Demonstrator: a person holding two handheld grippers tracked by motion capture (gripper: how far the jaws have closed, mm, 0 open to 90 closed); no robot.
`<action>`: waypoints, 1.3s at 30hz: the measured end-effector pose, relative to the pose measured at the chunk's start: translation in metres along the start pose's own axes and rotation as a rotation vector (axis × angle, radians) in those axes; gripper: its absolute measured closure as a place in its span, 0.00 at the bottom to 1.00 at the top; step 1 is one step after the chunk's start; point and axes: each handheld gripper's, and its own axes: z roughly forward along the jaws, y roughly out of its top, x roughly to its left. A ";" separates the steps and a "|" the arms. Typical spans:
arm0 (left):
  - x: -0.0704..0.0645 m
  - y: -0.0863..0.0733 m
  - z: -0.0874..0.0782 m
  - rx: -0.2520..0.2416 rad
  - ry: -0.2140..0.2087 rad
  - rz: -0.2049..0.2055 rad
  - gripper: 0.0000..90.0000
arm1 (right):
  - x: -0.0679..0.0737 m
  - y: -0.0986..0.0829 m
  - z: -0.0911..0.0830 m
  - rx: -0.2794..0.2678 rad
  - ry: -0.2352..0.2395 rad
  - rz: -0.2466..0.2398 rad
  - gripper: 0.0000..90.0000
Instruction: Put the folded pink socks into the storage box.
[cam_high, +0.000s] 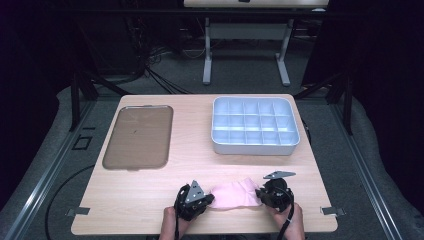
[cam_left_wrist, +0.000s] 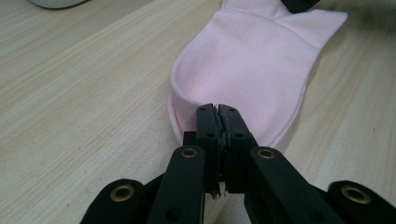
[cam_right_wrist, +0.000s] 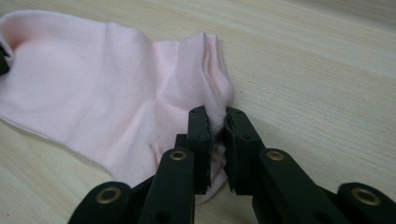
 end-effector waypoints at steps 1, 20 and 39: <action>0.000 0.000 0.000 0.000 0.001 0.001 0.97 | -0.002 -0.001 0.000 -0.011 0.014 0.007 0.92; -0.001 0.000 0.000 -0.001 0.006 0.003 0.97 | 0.060 0.007 -0.020 -0.075 -0.331 -0.306 0.92; 0.000 0.000 0.000 0.000 0.005 -0.001 0.97 | 0.089 0.020 -0.030 -0.136 -0.170 -0.352 0.92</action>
